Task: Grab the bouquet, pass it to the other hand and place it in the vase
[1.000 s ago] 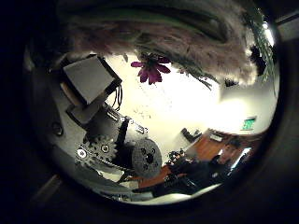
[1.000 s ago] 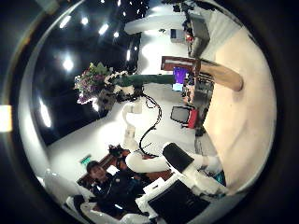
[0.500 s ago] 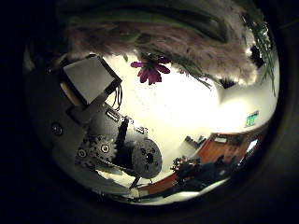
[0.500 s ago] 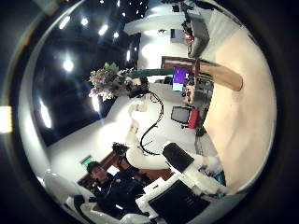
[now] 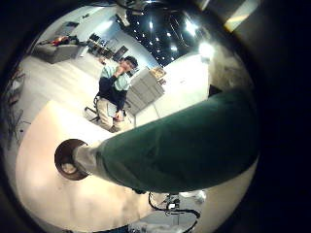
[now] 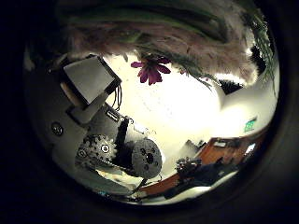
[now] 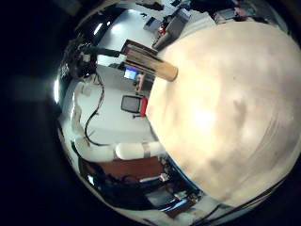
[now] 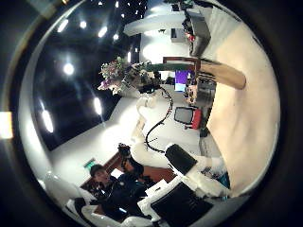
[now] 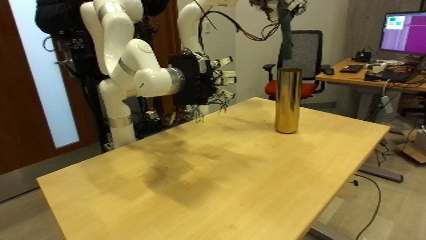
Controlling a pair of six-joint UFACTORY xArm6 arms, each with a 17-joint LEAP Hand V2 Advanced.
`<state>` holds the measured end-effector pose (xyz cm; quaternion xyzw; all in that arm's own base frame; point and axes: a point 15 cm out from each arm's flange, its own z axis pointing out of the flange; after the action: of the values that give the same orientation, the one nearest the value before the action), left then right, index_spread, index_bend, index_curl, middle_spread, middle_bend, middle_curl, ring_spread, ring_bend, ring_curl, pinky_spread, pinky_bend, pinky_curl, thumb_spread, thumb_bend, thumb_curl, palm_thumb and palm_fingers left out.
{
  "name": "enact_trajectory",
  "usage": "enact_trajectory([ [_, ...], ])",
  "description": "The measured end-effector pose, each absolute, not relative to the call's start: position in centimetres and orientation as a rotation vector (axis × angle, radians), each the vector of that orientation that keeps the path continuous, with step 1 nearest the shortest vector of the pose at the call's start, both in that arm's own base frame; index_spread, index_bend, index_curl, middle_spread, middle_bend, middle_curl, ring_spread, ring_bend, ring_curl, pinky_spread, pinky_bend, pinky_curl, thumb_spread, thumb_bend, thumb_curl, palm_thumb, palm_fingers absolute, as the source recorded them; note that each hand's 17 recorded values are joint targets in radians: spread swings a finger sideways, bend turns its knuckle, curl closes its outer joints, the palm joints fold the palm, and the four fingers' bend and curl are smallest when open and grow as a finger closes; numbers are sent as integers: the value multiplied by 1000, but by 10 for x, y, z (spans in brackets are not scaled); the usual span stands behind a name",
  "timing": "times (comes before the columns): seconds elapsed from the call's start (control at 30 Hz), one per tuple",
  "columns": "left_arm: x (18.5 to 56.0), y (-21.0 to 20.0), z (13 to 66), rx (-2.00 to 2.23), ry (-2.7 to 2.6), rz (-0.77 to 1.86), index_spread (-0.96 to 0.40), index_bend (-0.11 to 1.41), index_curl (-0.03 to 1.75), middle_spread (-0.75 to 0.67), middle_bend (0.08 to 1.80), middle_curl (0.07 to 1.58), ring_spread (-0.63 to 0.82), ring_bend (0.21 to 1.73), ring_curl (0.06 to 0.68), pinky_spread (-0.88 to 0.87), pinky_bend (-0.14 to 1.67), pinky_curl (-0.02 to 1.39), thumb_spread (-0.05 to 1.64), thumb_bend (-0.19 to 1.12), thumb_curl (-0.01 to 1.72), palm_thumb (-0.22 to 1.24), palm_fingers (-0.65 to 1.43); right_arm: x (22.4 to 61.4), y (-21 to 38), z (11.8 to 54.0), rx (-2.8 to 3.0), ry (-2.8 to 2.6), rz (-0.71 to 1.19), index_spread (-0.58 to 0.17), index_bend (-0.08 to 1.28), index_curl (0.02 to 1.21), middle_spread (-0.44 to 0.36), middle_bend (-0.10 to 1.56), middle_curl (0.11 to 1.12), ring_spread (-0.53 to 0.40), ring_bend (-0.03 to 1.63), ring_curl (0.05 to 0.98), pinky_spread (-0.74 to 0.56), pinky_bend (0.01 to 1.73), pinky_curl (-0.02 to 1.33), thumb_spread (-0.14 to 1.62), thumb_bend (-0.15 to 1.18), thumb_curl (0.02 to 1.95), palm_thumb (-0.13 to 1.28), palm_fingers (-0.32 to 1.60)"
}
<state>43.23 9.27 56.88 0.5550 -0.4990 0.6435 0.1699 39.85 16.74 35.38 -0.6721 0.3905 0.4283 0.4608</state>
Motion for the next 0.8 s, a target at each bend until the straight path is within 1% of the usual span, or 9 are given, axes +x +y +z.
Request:
enact_trajectory([
  [0.17, 439, 99, 561, 1583, -1400, 1823, -570, 222, 1621, -562, 1047, 1052, -423, 1391, 577, -592, 1030, 749, 82, -21, 934, 1145, 1081, 399, 168, 351, -1651, 964, 1062, -380, 136, 179, 62, 176, 254, 208, 359, 267, 427, 533, 320, 975, -26, 376, 622, -60],
  [0.6, 447, 97, 548, 1566, -1389, 1796, -521, 210, 1643, -565, 1045, 1056, -422, 1394, 579, -605, 1016, 752, 83, -21, 937, 1144, 1079, 402, 169, 350, -1649, 964, 1068, -376, 141, 190, 61, 174, 261, 208, 365, 265, 425, 534, 316, 985, -27, 381, 625, -49],
  [0.73, 445, 94, 541, 1559, -1396, 1765, -502, 196, 1653, -563, 1046, 1056, -424, 1383, 575, -616, 992, 742, 108, -38, 925, 1094, 1074, 404, 168, 350, -1651, 961, 1064, -370, 141, 194, 61, 175, 264, 208, 369, 267, 425, 534, 314, 985, -27, 381, 624, -48],
  [0.8, 444, 94, 534, 1549, -1396, 1743, -487, 172, 1641, -553, 1022, 1049, -444, 1304, 559, -643, 979, 719, 151, -71, 892, 981, 977, 404, 169, 350, -1653, 960, 1065, -368, 146, 200, 61, 175, 264, 208, 367, 266, 425, 532, 313, 984, -28, 381, 625, -45],
])
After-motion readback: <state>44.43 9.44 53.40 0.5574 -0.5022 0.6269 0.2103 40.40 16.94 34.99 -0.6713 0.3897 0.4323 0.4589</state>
